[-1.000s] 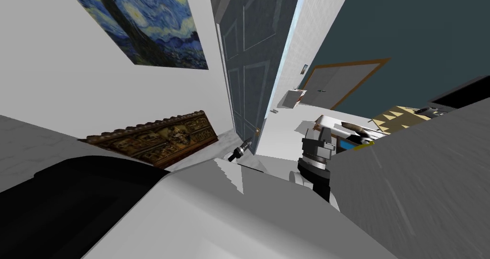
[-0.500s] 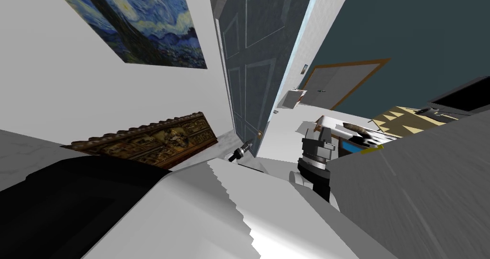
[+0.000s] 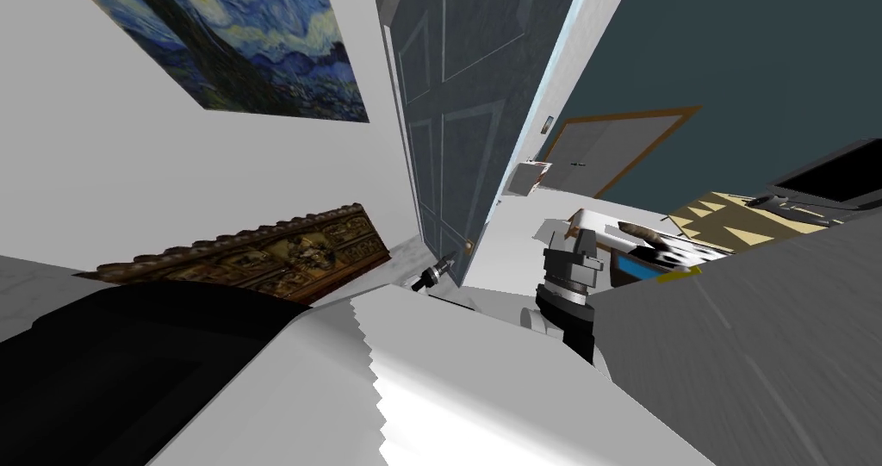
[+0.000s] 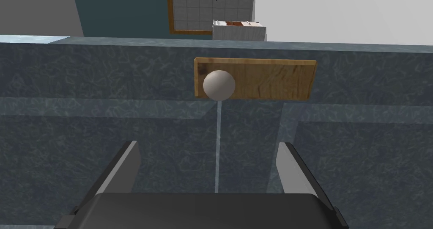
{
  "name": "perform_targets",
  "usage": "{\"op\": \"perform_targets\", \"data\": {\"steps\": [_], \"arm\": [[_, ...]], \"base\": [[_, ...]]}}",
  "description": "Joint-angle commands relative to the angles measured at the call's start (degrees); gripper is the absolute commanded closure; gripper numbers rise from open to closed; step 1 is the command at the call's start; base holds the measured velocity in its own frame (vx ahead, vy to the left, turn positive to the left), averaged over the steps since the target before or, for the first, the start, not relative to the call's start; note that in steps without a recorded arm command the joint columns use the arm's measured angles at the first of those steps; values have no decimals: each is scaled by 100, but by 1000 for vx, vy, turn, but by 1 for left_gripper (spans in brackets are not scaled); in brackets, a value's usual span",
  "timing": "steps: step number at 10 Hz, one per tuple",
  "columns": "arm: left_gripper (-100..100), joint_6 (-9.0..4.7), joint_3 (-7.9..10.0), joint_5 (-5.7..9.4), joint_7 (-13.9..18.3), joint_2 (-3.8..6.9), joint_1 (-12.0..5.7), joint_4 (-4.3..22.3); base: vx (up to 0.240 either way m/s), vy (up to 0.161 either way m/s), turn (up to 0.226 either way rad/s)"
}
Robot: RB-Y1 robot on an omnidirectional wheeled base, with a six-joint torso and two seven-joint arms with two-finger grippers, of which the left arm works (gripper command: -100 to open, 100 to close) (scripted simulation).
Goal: Push the door open
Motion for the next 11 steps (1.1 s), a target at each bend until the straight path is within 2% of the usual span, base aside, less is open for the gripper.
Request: {"op": "perform_targets", "data": {"steps": [1, 9, 10, 11], "arm": [[-100, -19, 12, 5, -21, -7, 4, 24], [-100, -105, 75, 31, -124, -70, 67, 120], [100, -105, 75, 31, -124, -70, 67, 120], [100, -105, 75, 31, -124, -70, 67, 120]], "base": [[137, -81, -22], [164, -107, -18], [-13, 5, -6], [-22, 15, -17]]}}
